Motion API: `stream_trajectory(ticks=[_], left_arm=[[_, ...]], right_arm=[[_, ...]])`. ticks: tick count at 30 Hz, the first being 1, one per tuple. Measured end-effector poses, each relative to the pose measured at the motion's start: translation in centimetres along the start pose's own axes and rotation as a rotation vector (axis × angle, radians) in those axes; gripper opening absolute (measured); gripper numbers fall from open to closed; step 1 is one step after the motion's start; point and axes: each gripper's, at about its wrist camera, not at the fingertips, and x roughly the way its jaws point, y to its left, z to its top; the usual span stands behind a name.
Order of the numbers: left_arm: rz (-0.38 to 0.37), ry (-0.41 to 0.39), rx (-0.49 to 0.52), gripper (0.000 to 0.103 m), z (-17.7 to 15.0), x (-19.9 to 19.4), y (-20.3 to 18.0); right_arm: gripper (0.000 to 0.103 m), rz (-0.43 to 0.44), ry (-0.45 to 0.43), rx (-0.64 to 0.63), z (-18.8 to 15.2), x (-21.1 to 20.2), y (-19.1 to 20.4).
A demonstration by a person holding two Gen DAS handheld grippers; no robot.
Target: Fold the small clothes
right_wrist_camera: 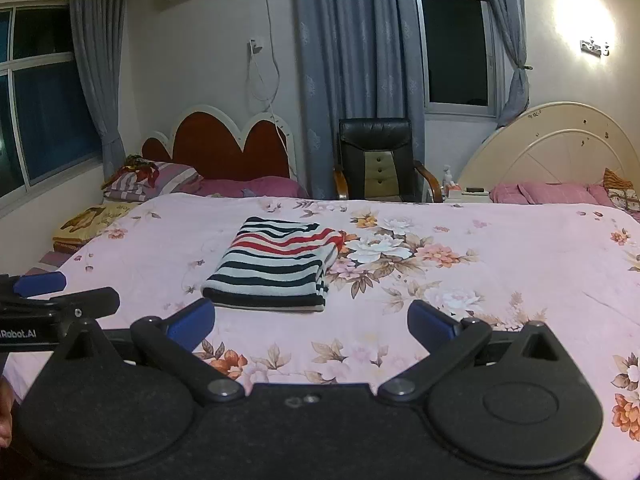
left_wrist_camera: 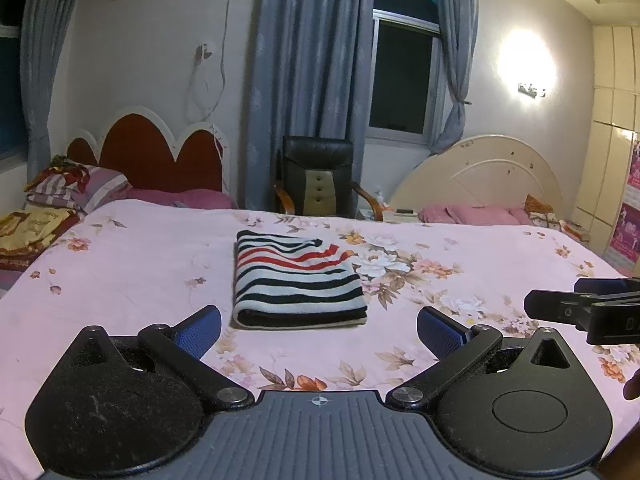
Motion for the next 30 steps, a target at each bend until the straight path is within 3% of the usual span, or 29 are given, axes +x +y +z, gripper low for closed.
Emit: stream_trajectory(ticks=[30], left_arm=[[-0.018,-0.003,-0.014,0.103,-0.13,0.47,0.72]], right_arm=[[0.102,-0.006,0.01,-0.009,-0.18,0.73,0.22]])
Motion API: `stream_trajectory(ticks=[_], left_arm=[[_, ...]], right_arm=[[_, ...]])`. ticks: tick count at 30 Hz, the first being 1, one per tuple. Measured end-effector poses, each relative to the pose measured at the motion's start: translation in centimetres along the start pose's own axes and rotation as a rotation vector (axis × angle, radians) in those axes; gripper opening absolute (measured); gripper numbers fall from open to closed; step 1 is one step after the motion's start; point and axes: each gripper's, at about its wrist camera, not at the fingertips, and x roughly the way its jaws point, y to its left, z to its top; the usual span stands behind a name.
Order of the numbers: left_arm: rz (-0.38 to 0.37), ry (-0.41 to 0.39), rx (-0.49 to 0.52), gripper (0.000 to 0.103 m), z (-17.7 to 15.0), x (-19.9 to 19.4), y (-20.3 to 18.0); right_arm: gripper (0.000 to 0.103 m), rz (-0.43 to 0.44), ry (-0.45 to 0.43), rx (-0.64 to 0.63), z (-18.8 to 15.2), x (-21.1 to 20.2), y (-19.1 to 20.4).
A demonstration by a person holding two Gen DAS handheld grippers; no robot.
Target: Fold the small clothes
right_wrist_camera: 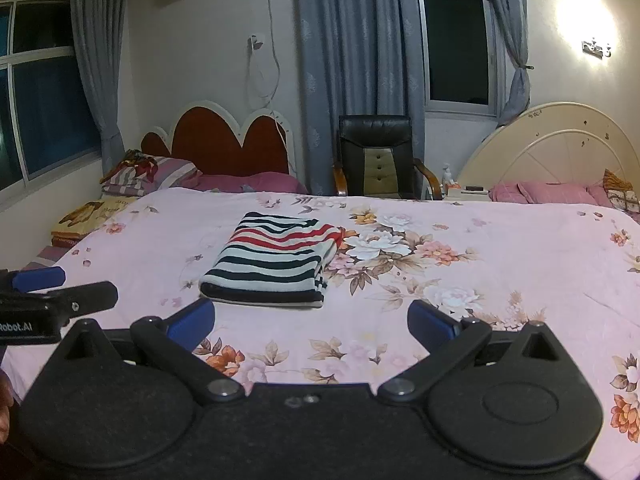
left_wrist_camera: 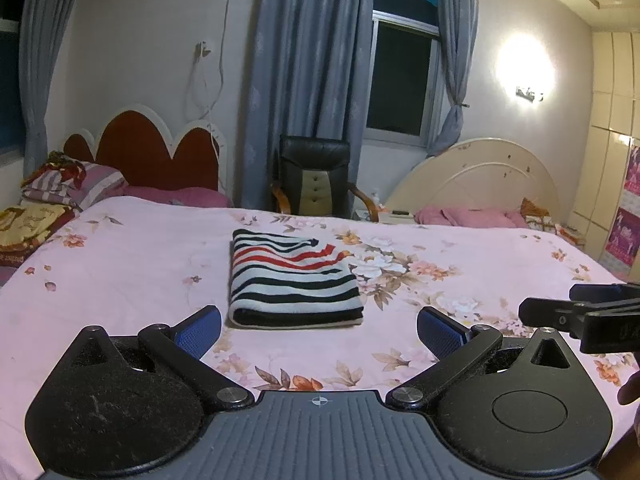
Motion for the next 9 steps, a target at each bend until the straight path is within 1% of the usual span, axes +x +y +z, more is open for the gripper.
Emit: stream_trajectory(ticks=[3,7,9], left_arm=[[0.006,-0.002,0.006,0.103,-0.05,0.02,0.14],[-0.017,-0.013,0.026,0.103,0.0,-0.17,0.12],[-0.015,-0.015,0.037,0.103,0.08,-0.24,0.02]], right_arm=[[0.102,0.002,0.002,-0.007,-0.12,0.04,0.01],[0.102,0.004,0.001,-0.015,0.03,0.04,0.29],[0.102,0.007,0.0,-0.016,0.18,0.09,0.52]])
